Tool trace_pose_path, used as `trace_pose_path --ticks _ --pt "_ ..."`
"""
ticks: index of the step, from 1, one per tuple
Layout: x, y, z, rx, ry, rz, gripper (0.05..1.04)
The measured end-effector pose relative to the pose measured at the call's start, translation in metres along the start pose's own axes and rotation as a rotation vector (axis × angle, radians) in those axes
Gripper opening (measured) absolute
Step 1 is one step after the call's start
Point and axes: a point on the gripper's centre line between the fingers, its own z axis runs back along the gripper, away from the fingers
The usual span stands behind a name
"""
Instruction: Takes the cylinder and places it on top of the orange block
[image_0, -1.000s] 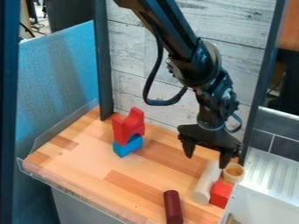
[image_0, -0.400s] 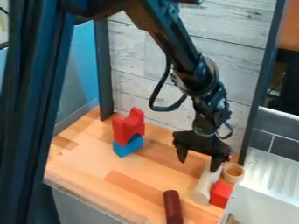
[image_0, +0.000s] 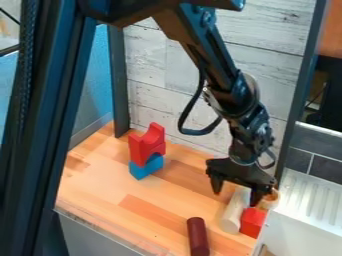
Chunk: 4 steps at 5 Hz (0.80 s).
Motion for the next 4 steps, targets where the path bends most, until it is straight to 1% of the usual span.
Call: trace_pose_path --ticks 1,2,3,4 --pt "-0.002 -0.005 0.000 0.004 -0.010 0.004 1.000" --pt "-0.013 -0.004 -0.016 0.050 0.016 -0.009 1.000" --pt "-0.012 0.000 -0.024 0.086 0.014 -0.004 0.962" --pt "-0.010 0.000 -0.027 0.101 0.015 -0.001 0.709"
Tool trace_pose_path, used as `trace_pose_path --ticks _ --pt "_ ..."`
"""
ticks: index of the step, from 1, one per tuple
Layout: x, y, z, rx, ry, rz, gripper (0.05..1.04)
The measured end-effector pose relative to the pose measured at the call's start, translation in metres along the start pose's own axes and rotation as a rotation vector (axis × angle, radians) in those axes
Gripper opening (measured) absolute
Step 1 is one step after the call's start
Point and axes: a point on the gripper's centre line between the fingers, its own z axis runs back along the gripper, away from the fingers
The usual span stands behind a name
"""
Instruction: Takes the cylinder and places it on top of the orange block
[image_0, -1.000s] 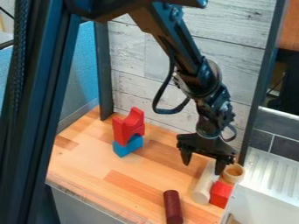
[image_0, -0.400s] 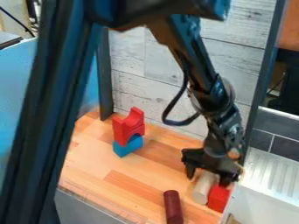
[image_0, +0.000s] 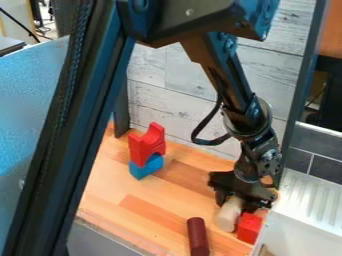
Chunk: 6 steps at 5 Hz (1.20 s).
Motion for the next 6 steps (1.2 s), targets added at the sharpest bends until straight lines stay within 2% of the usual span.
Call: trace_pose_path --ticks 1,3,4,5,6 --pt "-0.005 -0.003 0.002 -0.031 0.036 0.021 0.573" --pt "0.015 0.017 0.067 -0.180 0.036 0.181 0.573" --pt "0.023 0.032 0.093 -0.184 0.011 0.272 0.572" --pt "0.022 0.048 0.098 -0.121 0.042 0.396 0.572" --pt "0.031 0.074 0.100 -0.074 0.034 0.551 0.572"
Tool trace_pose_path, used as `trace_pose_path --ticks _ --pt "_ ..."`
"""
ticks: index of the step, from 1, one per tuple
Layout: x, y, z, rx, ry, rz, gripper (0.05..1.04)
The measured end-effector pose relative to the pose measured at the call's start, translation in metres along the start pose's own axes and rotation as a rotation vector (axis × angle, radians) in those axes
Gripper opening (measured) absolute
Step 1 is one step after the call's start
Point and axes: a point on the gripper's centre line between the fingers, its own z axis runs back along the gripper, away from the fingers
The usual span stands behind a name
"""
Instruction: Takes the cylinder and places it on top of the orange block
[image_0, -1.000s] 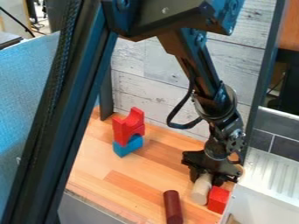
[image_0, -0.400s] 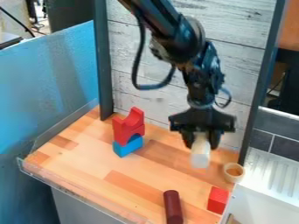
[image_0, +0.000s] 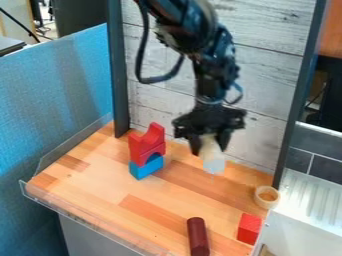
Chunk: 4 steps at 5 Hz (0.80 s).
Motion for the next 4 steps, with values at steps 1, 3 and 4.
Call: trace_pose_path --ticks 1,3,4 --pt "0.018 0.016 0.004 0.030 -0.026 0.118 0.573" --pt "0.056 0.040 0.027 0.020 -0.107 0.287 0.572" --pt "0.068 0.056 0.030 0.023 -0.126 0.404 0.573"
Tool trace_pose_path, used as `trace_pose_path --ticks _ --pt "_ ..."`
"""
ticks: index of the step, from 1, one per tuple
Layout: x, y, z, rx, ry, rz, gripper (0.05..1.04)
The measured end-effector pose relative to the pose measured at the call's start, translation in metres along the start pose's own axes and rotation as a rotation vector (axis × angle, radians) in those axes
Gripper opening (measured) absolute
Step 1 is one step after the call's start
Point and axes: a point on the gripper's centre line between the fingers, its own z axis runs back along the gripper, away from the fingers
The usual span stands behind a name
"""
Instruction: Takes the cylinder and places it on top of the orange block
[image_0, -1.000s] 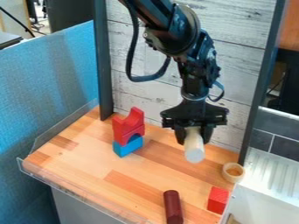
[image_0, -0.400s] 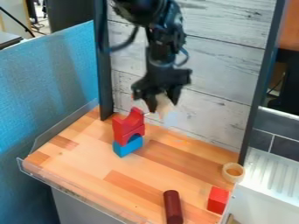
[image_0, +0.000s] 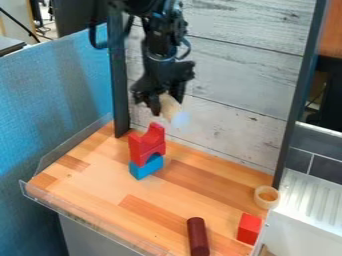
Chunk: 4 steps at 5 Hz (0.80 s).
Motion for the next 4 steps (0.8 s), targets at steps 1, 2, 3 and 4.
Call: trace_pose_path --ticks 1,2,3,4 --pt "0.010 0.007 -0.005 0.036 -0.034 0.119 0.572" --pt "0.011 0.014 -0.018 0.077 -0.048 0.161 0.572" --pt "0.018 0.019 -0.029 0.100 -0.081 0.189 0.572" --pt "0.022 0.018 -0.046 0.132 -0.091 0.180 0.572"
